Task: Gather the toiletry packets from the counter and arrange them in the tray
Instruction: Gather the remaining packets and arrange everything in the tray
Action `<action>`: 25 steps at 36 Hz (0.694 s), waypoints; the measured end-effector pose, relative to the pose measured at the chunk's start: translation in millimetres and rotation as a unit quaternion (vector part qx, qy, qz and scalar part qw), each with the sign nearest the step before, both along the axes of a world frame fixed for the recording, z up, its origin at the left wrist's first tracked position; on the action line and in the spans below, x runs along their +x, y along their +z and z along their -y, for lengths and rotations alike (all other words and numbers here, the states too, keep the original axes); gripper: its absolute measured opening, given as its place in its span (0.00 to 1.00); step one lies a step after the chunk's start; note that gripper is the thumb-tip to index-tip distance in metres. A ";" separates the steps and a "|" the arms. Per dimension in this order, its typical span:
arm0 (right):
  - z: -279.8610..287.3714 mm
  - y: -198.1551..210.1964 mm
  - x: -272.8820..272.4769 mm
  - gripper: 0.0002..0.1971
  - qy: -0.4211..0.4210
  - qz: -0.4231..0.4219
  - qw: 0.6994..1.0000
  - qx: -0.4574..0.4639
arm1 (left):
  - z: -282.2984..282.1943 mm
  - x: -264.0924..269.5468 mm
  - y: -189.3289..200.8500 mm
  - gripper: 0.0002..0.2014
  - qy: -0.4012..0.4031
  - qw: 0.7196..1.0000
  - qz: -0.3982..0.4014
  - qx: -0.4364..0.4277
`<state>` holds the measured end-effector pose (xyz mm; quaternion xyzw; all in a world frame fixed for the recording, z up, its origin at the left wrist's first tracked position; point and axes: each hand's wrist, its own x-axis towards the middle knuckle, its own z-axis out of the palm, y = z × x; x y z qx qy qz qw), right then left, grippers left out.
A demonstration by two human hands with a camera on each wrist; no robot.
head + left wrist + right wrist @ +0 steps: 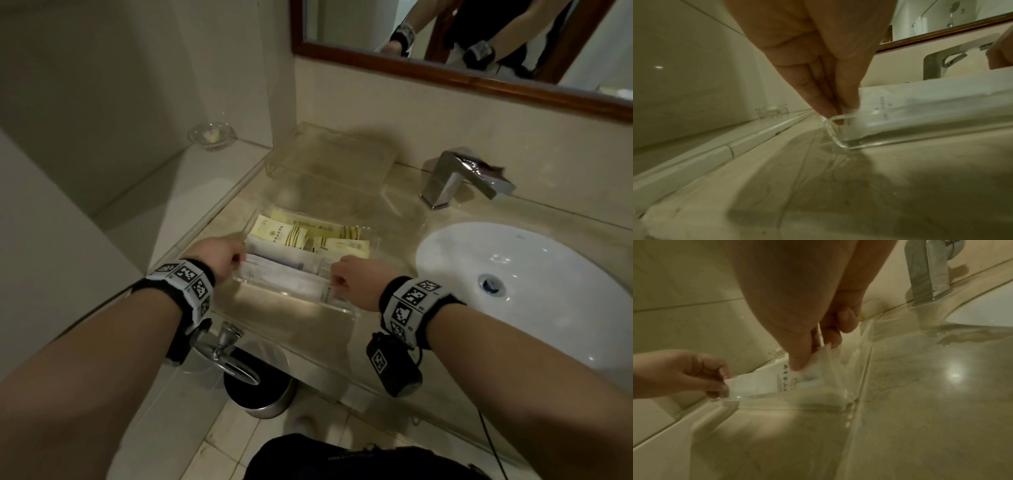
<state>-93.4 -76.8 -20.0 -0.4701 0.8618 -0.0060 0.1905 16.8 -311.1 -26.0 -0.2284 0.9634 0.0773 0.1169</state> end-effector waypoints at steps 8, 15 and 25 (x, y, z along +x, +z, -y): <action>-10.2 10.4 -17.0 0.13 0.071 -0.032 0.992 0.101 | 1.9 -4.6 4.9 0.10 -0.048 0.999 0.016 0.006; -13.8 8.3 -18.5 0.05 0.070 -0.039 0.990 0.116 | 7.6 -5.3 8.9 0.08 -0.031 0.999 0.036 -0.013; -13.3 7.4 -17.4 0.11 0.044 -0.037 0.994 0.089 | 13.3 -5.6 8.3 0.15 -0.040 0.998 0.036 -0.008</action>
